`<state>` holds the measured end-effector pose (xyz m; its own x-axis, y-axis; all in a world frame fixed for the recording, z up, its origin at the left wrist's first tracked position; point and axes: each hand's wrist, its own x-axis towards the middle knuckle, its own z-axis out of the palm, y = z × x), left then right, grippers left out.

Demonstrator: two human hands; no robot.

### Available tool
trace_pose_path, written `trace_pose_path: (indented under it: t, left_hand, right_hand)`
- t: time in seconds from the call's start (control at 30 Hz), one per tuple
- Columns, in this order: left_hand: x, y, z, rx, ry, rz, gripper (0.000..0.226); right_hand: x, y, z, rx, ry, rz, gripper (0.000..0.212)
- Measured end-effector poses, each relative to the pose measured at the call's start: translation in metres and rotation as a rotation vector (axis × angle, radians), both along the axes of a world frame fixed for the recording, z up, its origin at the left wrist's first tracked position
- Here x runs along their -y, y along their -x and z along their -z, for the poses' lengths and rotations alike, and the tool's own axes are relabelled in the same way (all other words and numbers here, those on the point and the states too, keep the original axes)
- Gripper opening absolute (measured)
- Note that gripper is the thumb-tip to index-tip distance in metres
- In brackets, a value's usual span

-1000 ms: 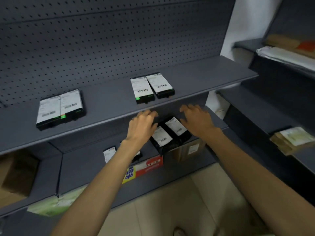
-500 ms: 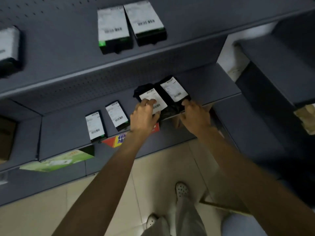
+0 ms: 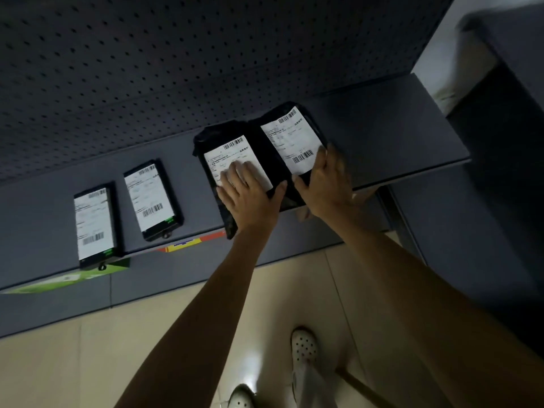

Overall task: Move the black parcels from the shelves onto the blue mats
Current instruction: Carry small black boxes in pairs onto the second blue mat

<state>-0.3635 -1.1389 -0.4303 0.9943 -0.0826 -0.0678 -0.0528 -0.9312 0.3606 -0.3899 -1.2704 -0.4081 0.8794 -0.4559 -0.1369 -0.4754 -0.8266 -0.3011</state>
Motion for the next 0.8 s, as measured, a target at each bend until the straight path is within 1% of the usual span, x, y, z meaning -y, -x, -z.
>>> trace_pose_path:
  t: [0.07, 0.17, 0.3, 0.37, 0.47, 0.53, 0.7, 0.8]
  left_hand:
    - [0.006, -0.005, 0.01, -0.043, 0.036, -0.048, 0.105]
    - [0.0, -0.006, 0.016, -0.032, 0.018, -0.051, 0.106]
    - [-0.025, -0.009, 0.016, -0.034, 0.055, -0.153, 0.115]
    - [-0.038, -0.009, 0.016, -0.071, 0.089, -0.213, 0.123]
    - [-0.045, -0.01, 0.016, -0.168, 0.161, -0.306, 0.126]
    - [-0.045, -0.012, 0.014, -0.188, 0.165, -0.34, 0.125]
    - [-0.051, -0.012, 0.002, -0.114, 0.145, -0.344, 0.119]
    - [-0.06, -0.003, -0.012, -0.105, 0.156, -0.355, 0.118]
  right_hand:
    - [0.002, -0.013, 0.007, -0.004, -0.015, -0.017, 0.098]
    - [0.002, -0.024, 0.014, -0.065, -0.087, -0.02, 0.114]
    - [-0.001, -0.033, 0.02, -0.116, -0.148, 0.024, 0.128]
    - [-0.005, -0.035, 0.022, -0.122, -0.163, 0.034, 0.133]
    - [-0.01, -0.035, 0.026, -0.084, -0.143, 0.057, 0.131]
    - [-0.013, -0.034, 0.026, -0.063, -0.139, 0.072, 0.129]
    - [-0.019, -0.024, 0.017, -0.05, -0.131, 0.087, 0.127]
    - [-0.029, -0.014, 0.001, -0.041, -0.131, 0.072, 0.126]
